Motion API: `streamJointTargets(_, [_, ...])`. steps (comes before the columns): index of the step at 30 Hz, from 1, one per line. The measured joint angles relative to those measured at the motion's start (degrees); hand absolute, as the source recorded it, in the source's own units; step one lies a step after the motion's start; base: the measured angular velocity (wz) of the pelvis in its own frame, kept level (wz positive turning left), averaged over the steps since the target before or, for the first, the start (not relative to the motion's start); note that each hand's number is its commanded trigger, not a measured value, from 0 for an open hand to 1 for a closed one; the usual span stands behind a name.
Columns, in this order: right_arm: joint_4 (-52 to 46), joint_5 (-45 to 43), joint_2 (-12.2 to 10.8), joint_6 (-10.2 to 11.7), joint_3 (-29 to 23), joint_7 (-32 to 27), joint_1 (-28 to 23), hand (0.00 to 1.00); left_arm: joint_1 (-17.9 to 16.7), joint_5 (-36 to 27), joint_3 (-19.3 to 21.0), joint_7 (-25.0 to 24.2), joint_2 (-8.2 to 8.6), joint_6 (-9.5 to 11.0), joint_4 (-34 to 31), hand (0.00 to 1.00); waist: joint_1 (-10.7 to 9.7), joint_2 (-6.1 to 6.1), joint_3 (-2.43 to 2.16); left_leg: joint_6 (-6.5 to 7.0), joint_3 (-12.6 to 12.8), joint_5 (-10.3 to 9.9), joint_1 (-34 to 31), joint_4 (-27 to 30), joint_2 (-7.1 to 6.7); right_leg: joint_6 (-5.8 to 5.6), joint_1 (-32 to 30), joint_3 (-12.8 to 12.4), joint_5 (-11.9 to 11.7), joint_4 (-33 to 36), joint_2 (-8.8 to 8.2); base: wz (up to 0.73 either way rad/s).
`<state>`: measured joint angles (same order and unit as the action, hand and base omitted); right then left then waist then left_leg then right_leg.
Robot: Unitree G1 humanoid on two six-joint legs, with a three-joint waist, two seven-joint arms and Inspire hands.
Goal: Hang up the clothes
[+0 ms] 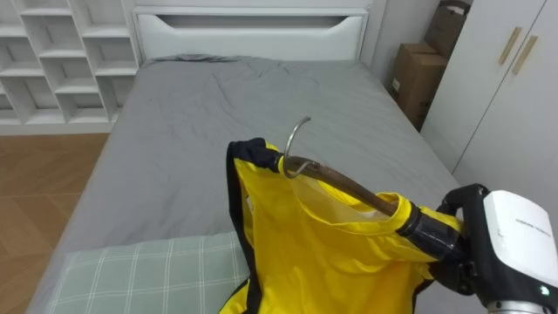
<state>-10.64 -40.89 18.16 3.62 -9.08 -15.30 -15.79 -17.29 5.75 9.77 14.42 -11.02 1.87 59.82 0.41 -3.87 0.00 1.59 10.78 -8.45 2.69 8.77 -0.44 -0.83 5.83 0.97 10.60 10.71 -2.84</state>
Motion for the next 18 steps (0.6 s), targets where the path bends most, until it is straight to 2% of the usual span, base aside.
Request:
streamJointTargets(7, [-0.97,0.59,-0.01,-0.02,0.46,1.31,0.01,1.0,0.45,0.09,-0.07,-0.08,0.09,-0.03,0.07,0.0,-0.09,-0.18,0.06,0.0,0.08,0.0,-0.09,0.0,0.02,0.0,-0.03,-0.01,0.0,0.0,0.0,0.0])
streamJointTargets(13, [-1.75,0.59,0.01,-0.02,1.28,4.45,0.02,1.0,1.95,0.08,-2.31,-1.21,0.08,-0.08,0.12,0.0,-0.19,-0.2,0.12,0.09,0.8,-0.06,-0.23,0.06,0.04,-0.01,-0.41,-0.78,-0.01,0.08,0.0,-0.04])
streamJointTargets(18, [-1.72,0.69,0.0,-0.06,1.11,4.76,-0.09,1.0,2.26,0.85,-3.33,-2.86,0.01,-0.07,1.3,0.0,-1.94,-0.27,0.16,0.15,1.33,-0.09,-0.73,0.02,0.05,-0.05,-1.17,-1.02,-0.05,0.23,-0.07,-0.05])
